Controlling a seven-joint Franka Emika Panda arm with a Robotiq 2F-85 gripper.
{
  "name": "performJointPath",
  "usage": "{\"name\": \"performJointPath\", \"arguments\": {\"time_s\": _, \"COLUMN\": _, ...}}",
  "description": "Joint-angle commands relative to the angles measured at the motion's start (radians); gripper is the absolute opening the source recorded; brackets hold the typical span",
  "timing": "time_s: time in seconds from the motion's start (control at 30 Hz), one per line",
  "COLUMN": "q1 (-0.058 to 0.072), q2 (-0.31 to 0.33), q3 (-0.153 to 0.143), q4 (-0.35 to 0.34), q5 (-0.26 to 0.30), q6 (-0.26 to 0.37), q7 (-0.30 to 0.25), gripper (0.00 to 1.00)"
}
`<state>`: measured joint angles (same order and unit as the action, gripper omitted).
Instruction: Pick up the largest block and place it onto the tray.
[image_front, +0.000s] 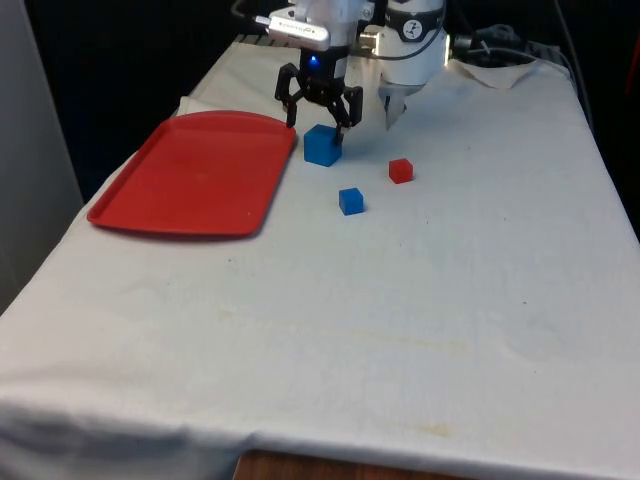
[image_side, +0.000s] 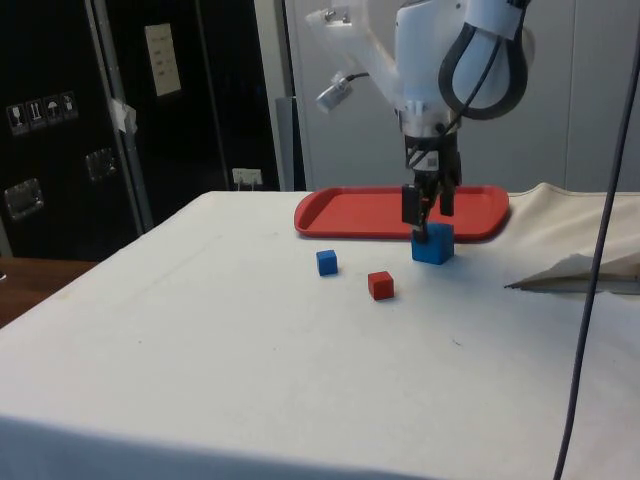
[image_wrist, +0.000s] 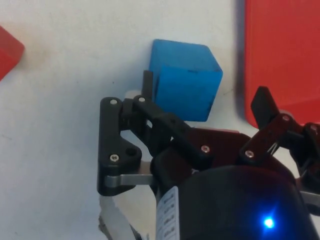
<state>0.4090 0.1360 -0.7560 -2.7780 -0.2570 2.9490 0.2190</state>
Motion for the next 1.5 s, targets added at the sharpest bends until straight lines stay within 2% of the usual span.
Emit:
{"name": "performJointPath", "arguments": {"time_s": 0.0, "q1": -0.004, "q2": -0.003, "q3": 0.007, "q4": -0.011, "q5": 0.012, "q6": 0.022, "q7": -0.001, "gripper": 1.0}}
{"name": "performJointPath", "arguments": {"time_s": 0.07, "q1": -0.007, "q2": 0.0, "q3": 0.01, "q4": -0.016, "q5": 0.016, "q6": 0.029, "q7": 0.003, "gripper": 1.0}}
{"name": "performJointPath", "arguments": {"time_s": 0.1, "q1": 0.0, "q2": 0.008, "q3": 0.0, "q4": -0.001, "q5": 0.0, "q6": 0.007, "q7": 0.008, "gripper": 1.0}}
{"name": "performJointPath", "arguments": {"time_s": 0.13, "q1": -0.008, "q2": 0.002, "q3": 0.011, "q4": -0.017, "q5": 0.016, "q6": 0.033, "q7": 0.004, "gripper": 1.0}}
{"name": "performJointPath", "arguments": {"time_s": 0.33, "q1": -0.012, "q2": 0.018, "q3": 0.02, "q4": -0.021, "q5": 0.034, "q6": 0.054, "q7": 0.003, "gripper": 1.0}}
{"name": "performJointPath", "arguments": {"time_s": 0.37, "q1": 0.0, "q2": 0.039, "q3": 0.005, "q4": -0.005, "q5": 0.02, "q6": 0.042, "q7": 0.014, "gripper": 1.0}}
{"name": "performJointPath", "arguments": {"time_s": 0.4, "q1": -0.013, "q2": 0.019, "q3": 0.021, "q4": -0.022, "q5": 0.037, "q6": 0.056, "q7": 0.002, "gripper": 1.0}}
{"name": "performJointPath", "arguments": {"time_s": 0.53, "q1": -0.015, "q2": 0.025, "q3": 0.023, "q4": -0.024, "q5": 0.045, "q6": 0.067, "q7": 0.0, "gripper": 1.0}}
{"name": "performJointPath", "arguments": {"time_s": 0.63, "q1": -0.013, "q2": 0.033, "q3": 0.02, "q4": -0.022, "q5": 0.048, "q6": 0.071, "q7": 0.003, "gripper": 1.0}}
{"name": "performJointPath", "arguments": {"time_s": 0.67, "q1": 0.0, "q2": 0.054, "q3": 0.005, "q4": -0.007, "q5": 0.036, "q6": 0.061, "q7": 0.014, "gripper": 1.0}}
{"name": "performJointPath", "arguments": {"time_s": 0.7, "q1": -0.013, "q2": 0.035, "q3": 0.02, "q4": -0.021, "q5": 0.048, "q6": 0.072, "q7": 0.003, "gripper": 1.0}}
{"name": "performJointPath", "arguments": {"time_s": 0.9, "q1": -0.011, "q2": 0.041, "q3": 0.017, "q4": -0.019, "q5": 0.048, "q6": 0.074, "q7": 0.006, "gripper": 0.32}}
{"name": "performJointPath", "arguments": {"time_s": 0.93, "q1": 0.0, "q2": 0.056, "q3": 0.005, "q4": -0.007, "q5": 0.038, "q6": 0.063, "q7": 0.014, "gripper": 0.22}}
{"name": "performJointPath", "arguments": {"time_s": 0.97, "q1": -0.011, "q2": 0.042, "q3": 0.017, "q4": -0.019, "q5": 0.048, "q6": 0.075, "q7": 0.006, "gripper": 0.12}}
{"name": "performJointPath", "arguments": {"time_s": 1.0, "q1": -0.011, "q2": 0.042, "q3": 0.016, "q4": -0.019, "q5": 0.048, "q6": 0.076, "q7": 0.007, "gripper": 0.02}}
{"name": "performJointPath", "arguments": {"time_s": 1.2, "q1": -0.01, "q2": 0.043, "q3": 0.016, "q4": -0.019, "q5": 0.048, "q6": 0.076, "q7": 0.007, "gripper": 0.02}}
{"name": "performJointPath", "arguments": {"time_s": 1.23, "q1": 0.0, "q2": 0.056, "q3": 0.004, "q4": -0.007, "q5": 0.039, "q6": 0.065, "q7": 0.014, "gripper": 0.02}}
{"name": "performJointPath", "arguments": {"time_s": 1.27, "q1": -0.01, "q2": 0.043, "q3": 0.016, "q4": -0.019, "q5": 0.048, "q6": 0.076, "q7": 0.007, "gripper": 0.02}}
{"name": "performJointPath", "arguments": {"time_s": 1.3, "q1": -0.01, "q2": 0.043, "q3": 0.015, "q4": -0.019, "q5": 0.048, "q6": 0.076, "q7": 0.007, "gripper": 0.02}}
{"name": "performJointPath", "arguments": {"time_s": 1.33, "q1": -0.005, "q2": 0.041, "q3": 0.01, "q4": -0.009, "q5": 0.045, "q6": 0.068, "q7": 0.01, "gripper": 0.02}}
{"name": "performJointPath", "arguments": {"time_s": 1.47, "q1": 0.001, "q2": 0.035, "q3": 0.0, "q4": 0.009, "q5": 0.039, "q6": 0.061, "q7": 0.015, "gripper": 0.02}}
